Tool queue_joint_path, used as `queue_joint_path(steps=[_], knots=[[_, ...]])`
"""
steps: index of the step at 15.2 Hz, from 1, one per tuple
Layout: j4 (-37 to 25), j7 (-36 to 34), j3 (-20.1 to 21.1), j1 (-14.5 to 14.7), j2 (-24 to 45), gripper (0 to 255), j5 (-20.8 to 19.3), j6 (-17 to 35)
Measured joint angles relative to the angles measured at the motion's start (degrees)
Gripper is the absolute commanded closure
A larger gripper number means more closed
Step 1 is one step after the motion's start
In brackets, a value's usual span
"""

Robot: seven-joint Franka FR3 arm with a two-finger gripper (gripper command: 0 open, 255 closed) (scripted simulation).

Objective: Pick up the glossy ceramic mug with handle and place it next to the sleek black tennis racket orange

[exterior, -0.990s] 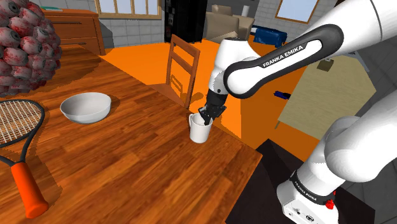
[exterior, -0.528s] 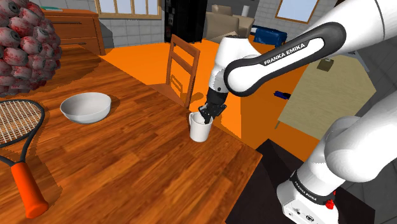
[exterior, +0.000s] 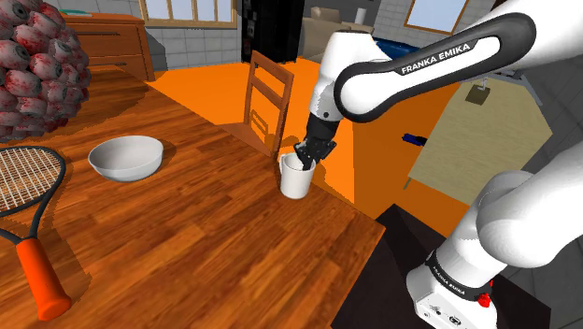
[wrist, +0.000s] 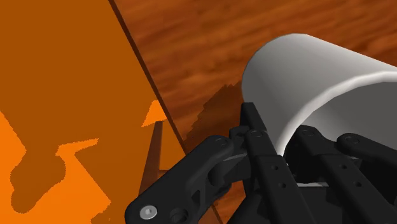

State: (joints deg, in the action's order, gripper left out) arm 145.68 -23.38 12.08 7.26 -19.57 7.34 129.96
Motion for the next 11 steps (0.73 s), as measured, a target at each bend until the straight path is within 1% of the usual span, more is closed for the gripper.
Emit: queue_joint_path(steps=[11], knots=[[-5.81,-0.04,-0.79,-0.1,-3.84,255,-0.24,-9.63]])
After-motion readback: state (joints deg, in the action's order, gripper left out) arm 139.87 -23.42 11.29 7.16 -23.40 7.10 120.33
